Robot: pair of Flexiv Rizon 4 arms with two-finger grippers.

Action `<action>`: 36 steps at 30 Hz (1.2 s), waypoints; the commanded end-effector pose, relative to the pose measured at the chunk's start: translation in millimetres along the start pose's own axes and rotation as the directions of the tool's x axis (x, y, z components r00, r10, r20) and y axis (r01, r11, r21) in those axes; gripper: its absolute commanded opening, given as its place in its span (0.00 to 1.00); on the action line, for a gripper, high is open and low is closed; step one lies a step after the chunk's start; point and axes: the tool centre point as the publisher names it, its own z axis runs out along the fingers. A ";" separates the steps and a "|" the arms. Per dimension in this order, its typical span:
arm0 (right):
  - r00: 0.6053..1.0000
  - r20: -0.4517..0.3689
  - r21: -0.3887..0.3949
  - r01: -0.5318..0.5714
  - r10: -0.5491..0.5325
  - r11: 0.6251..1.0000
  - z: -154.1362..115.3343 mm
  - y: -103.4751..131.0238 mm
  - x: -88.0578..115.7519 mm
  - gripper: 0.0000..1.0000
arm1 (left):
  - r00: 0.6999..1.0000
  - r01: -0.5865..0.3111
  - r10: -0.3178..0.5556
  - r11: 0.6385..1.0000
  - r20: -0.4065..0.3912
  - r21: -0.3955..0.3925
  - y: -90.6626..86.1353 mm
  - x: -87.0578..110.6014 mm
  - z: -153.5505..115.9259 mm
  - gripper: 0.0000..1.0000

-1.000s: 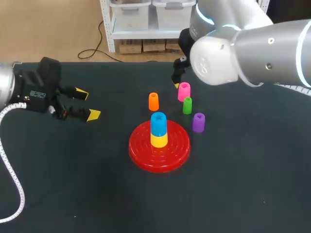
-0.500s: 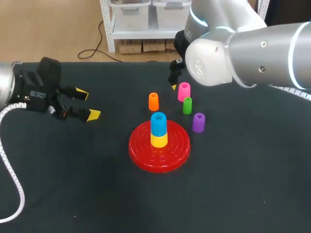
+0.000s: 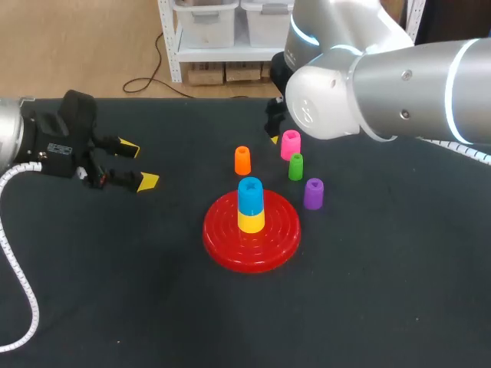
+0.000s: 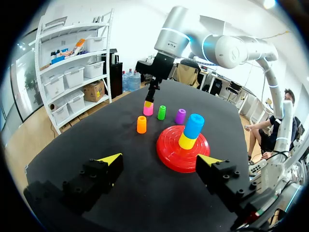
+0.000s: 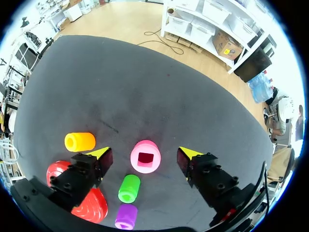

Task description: Pick up and stack the cylinders on the red base in this order: pink,purple,orange,green

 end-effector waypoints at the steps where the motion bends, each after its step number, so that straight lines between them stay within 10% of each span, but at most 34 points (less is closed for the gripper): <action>1: 1.000 -0.006 0.008 0.000 0.000 1.000 1.1 1.9 -2.8 0.82 | 1.000 -0.003 0.003 1.000 0.010 0.000 0.0 2.3 -0.2 1.00; 10: 1.000 -0.009 0.002 0.006 -0.006 1.000 4.1 4.3 -2.2 0.50 | 1.000 -0.003 0.003 1.000 0.010 0.000 0.0 2.3 -0.2 1.00; 36: 1.000 -0.010 -0.010 0.002 -0.002 1.000 4.0 2.6 6.2 0.43 | 1.000 -0.003 0.003 1.000 0.010 0.000 0.0 2.3 -0.2 1.00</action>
